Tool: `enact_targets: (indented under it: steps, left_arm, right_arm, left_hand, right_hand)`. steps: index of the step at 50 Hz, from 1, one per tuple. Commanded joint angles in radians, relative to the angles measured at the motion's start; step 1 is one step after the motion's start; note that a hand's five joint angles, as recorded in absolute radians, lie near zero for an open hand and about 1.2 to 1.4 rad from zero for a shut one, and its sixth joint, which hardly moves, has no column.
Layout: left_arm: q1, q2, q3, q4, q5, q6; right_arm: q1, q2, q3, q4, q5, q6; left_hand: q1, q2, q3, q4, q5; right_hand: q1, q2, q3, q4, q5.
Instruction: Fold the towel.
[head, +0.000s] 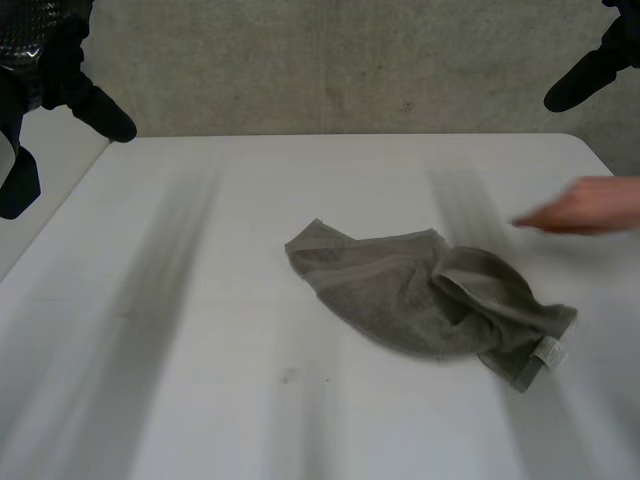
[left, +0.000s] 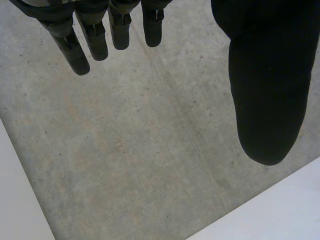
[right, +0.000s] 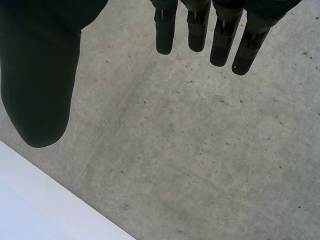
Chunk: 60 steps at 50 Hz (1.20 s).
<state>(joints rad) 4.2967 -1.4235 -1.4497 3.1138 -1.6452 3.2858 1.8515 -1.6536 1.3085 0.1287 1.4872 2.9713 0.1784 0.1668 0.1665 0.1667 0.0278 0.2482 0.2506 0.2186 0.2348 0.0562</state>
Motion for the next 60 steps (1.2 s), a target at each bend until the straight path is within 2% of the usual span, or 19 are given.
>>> enact_targets:
  steps: [1, 13, 19, 23, 30, 35, 37, 38, 40, 45, 49, 52, 53, 54, 56, 57, 58, 59, 60]
  left_arm:
    - [-0.002, -0.002, -0.009, 0.005, 0.002, 0.000]
    - [-0.008, -0.031, -0.017, 0.022, 0.008, -0.003]
    - [-0.023, -0.117, -0.017, 0.040, 0.011, -0.006]
    - [-0.075, -0.225, -0.011, 0.046, 0.045, -0.003]
    - [-0.127, -0.395, 0.005, 0.052, 0.134, -0.003]
    - [-0.160, -0.492, 0.023, 0.094, 0.157, -0.002]
    - [-0.169, -0.518, 0.023, 0.130, 0.159, 0.000]
    - [-0.169, -0.519, 0.023, 0.131, 0.159, 0.000]
    - [-0.169, -0.523, 0.022, 0.146, 0.159, 0.000]
    - [-0.166, -0.511, 0.009, 0.154, 0.156, -0.002]
    - [-0.163, -0.503, 0.008, 0.152, 0.153, -0.002]
    - [-0.160, -0.494, 0.005, 0.150, 0.148, -0.003]
    - [-0.160, -0.489, 0.000, 0.150, 0.146, -0.002]
    - [-0.160, -0.489, 0.000, 0.150, 0.146, -0.002]
    - [-0.158, -0.479, -0.012, 0.154, 0.150, -0.002]
    - [-0.158, -0.479, -0.012, 0.154, 0.150, -0.002]
    - [-0.158, -0.471, -0.015, 0.154, 0.150, -0.002]
    - [-0.158, -0.471, -0.015, 0.154, 0.150, -0.002]
    - [-0.158, -0.466, -0.015, 0.155, 0.150, -0.002]
  right_arm:
    - [0.000, 0.000, 0.000, 0.000, -0.001, -0.002]
    - [0.003, 0.020, 0.002, -0.004, -0.024, -0.021]
    - [0.029, 0.112, 0.002, 0.014, -0.084, -0.127]
    - [0.063, 0.201, -0.011, 0.077, -0.071, -0.227]
    - [0.061, 0.271, 0.000, 0.104, 0.001, -0.250]
    - [0.054, 0.288, 0.083, 0.098, 0.004, -0.166]
    - [0.022, 0.311, 0.148, 0.089, -0.010, -0.047]
    - [0.021, 0.311, 0.149, 0.089, -0.010, -0.046]
    - [-0.049, 0.336, 0.216, 0.062, -0.028, 0.071]
    - [-0.094, 0.368, 0.316, 0.000, -0.077, 0.164]
    - [-0.098, 0.411, 0.350, -0.057, -0.087, 0.169]
    - [-0.091, 0.453, 0.356, -0.097, -0.081, 0.169]
    - [-0.091, 0.477, 0.351, -0.107, -0.082, 0.169]
    - [-0.091, 0.477, 0.351, -0.107, -0.082, 0.169]
    - [-0.086, 0.506, 0.339, -0.136, -0.088, 0.173]
    - [-0.086, 0.506, 0.339, -0.136, -0.088, 0.173]
    - [-0.086, 0.509, 0.331, -0.162, -0.091, 0.172]
    - [-0.083, 0.509, 0.322, -0.191, -0.094, 0.169]
    - [-0.083, 0.509, 0.322, -0.192, -0.094, 0.169]
  left_hand:
    - [-0.003, 0.008, 0.009, 0.009, -0.027]
    - [0.000, 0.011, 0.012, 0.012, -0.024]
    - [0.009, 0.020, 0.021, 0.020, -0.015]
    - [0.012, 0.023, 0.024, 0.023, -0.012]
    - [0.012, 0.023, 0.024, 0.023, -0.012]
    - [0.012, 0.023, 0.024, 0.023, -0.012]
    - [0.015, 0.026, 0.026, 0.026, -0.009]
    - [0.015, 0.026, 0.026, 0.026, -0.009]
    - [0.015, 0.026, 0.026, 0.026, -0.009]
    - [0.012, 0.023, 0.024, 0.023, -0.012]
    - [0.006, 0.017, 0.018, 0.017, -0.018]
    - [0.003, 0.014, 0.015, 0.014, -0.021]
    - [0.003, 0.014, 0.015, 0.014, -0.021]
    - [0.003, 0.014, 0.015, 0.014, -0.021]
    - [0.003, 0.014, 0.015, 0.014, -0.021]
    - [0.003, 0.014, 0.015, 0.014, -0.021]
    - [0.003, 0.014, 0.015, 0.014, -0.021]
    - [0.003, 0.014, 0.015, 0.014, -0.021]
    - [0.003, 0.014, 0.015, 0.014, -0.021]
  right_hand:
    - [-0.074, -0.076, -0.044, -0.060, -0.056]
    - [-0.074, -0.076, -0.044, -0.060, -0.056]
    - [-0.074, -0.076, -0.044, -0.060, -0.056]
    - [-0.074, -0.076, -0.044, -0.060, -0.056]
    - [-0.074, -0.076, -0.044, -0.060, -0.056]
    - [-0.074, -0.076, -0.044, -0.060, -0.056]
    - [-0.074, -0.076, -0.044, -0.060, -0.056]
    - [-0.074, -0.076, -0.044, -0.060, -0.056]
    - [-0.074, -0.076, -0.044, -0.060, -0.056]
    - [-0.074, -0.076, -0.044, -0.060, -0.056]
    - [-0.052, -0.054, -0.022, -0.038, -0.034]
    - [0.095, 0.093, 0.125, 0.109, 0.113]
    - [0.258, 0.255, 0.288, 0.271, 0.275]
    - [0.260, 0.257, 0.289, 0.273, 0.277]
    - [0.762, 0.759, 0.792, 0.775, 0.779]
    - [0.765, 0.762, 0.794, 0.778, 0.782]
    - [1.009, 1.006, 1.038, 1.022, 1.026]
    - [1.147, 1.144, 1.176, 1.160, 1.164]
    - [1.148, 1.146, 1.178, 1.161, 1.166]
